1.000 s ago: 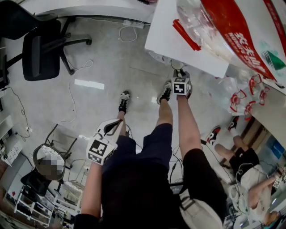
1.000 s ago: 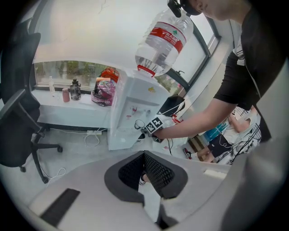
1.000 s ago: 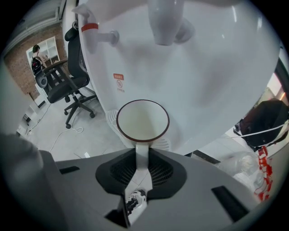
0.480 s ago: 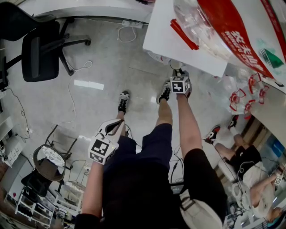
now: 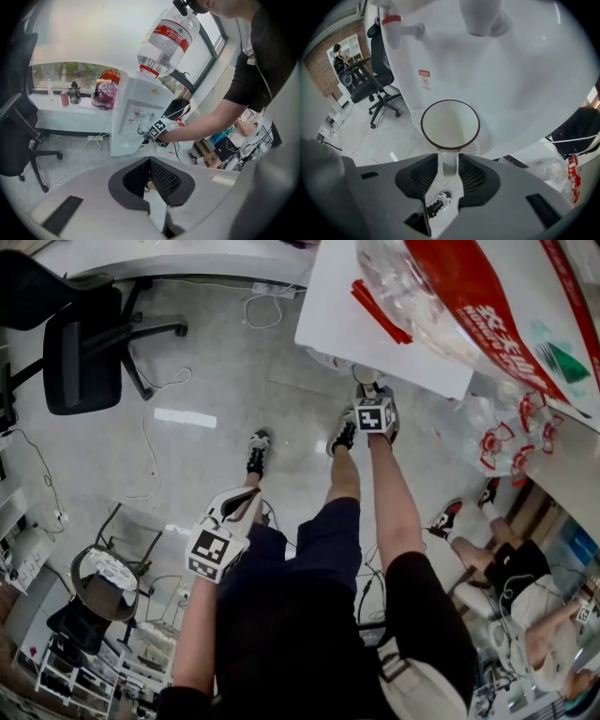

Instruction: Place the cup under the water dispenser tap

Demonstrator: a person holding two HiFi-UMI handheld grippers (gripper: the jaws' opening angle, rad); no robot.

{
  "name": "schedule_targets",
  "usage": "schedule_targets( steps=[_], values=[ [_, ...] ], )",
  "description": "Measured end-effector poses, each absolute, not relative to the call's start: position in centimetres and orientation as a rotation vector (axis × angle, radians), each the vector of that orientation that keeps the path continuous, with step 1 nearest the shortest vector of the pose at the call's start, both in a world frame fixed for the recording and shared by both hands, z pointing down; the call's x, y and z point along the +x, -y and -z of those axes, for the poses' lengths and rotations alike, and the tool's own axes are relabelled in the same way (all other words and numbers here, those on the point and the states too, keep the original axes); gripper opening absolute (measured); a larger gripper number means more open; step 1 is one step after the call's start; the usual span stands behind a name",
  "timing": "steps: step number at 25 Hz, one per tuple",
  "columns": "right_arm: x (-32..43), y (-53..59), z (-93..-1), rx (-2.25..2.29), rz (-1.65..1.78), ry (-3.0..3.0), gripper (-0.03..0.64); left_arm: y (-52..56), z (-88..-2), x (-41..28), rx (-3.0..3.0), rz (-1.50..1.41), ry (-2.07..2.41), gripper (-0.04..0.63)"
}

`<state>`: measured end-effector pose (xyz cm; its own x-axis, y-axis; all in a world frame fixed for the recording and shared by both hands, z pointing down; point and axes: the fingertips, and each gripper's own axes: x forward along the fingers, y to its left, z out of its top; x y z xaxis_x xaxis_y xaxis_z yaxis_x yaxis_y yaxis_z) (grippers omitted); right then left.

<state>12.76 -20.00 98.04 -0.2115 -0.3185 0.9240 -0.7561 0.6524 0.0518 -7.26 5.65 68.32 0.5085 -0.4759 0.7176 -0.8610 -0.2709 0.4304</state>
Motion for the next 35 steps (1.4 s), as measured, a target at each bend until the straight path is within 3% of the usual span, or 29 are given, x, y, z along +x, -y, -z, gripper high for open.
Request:
schedule_targets(
  steps=[20, 22, 25, 35],
  values=[
    [15.5, 14.4, -89.6, 0.853, -0.556, 1.816, 0.132, -1.0, -63.2, -7.6, 2.006, -0.573, 1.135, -0.002],
    [16.1, 13.5, -88.4, 0.860, -0.553, 1.817, 0.063, -0.6, -62.7, -7.2, 2.029, -0.586, 1.136, -0.002],
    [16.4, 12.1, -86.1, 0.842, -0.578, 1.829, 0.025, 0.1, -62.1, -6.8, 2.061, -0.622, 1.133, -0.002],
    [15.6, 9.1, -77.9, 0.605, -0.468, 1.962, -0.005, 2.6, -59.9, -4.5, 2.137, -0.584, 1.107, -0.002]
  ],
)
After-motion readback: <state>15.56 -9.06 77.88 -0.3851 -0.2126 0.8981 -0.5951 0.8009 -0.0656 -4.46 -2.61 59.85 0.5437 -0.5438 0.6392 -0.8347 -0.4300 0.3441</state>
